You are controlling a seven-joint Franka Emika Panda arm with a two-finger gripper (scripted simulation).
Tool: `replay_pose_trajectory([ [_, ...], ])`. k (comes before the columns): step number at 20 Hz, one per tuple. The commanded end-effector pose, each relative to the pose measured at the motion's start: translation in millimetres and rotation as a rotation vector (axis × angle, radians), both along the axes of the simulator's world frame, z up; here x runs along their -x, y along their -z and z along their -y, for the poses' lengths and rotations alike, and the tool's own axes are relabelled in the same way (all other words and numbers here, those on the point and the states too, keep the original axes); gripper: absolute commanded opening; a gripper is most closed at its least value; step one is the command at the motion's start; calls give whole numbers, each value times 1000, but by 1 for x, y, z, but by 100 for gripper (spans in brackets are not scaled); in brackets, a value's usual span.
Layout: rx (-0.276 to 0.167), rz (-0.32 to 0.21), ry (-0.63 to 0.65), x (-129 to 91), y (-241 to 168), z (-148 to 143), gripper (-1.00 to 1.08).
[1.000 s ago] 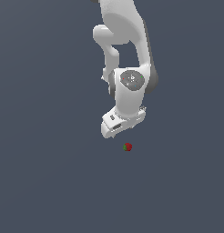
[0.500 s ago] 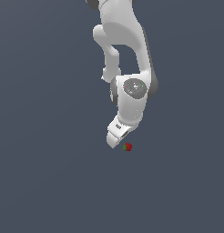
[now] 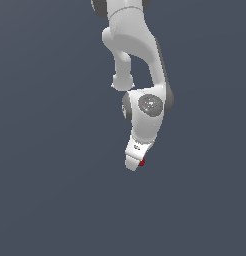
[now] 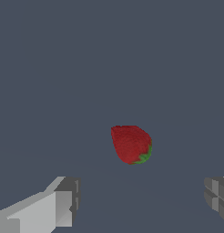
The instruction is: Pick up the object and move it to a goal position.
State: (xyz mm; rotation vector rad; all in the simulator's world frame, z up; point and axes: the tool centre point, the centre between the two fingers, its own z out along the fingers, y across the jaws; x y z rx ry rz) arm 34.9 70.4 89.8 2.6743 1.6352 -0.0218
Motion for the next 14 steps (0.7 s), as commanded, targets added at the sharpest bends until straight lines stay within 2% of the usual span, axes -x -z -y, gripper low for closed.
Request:
replay_pose_trajectory([
  [1,-3,1,-68,-2,4,-3,100],
  [7,-10,4,-185,-7,12,-7,100],
  [14,-14,6,-253,-9,17,-9,100],
])
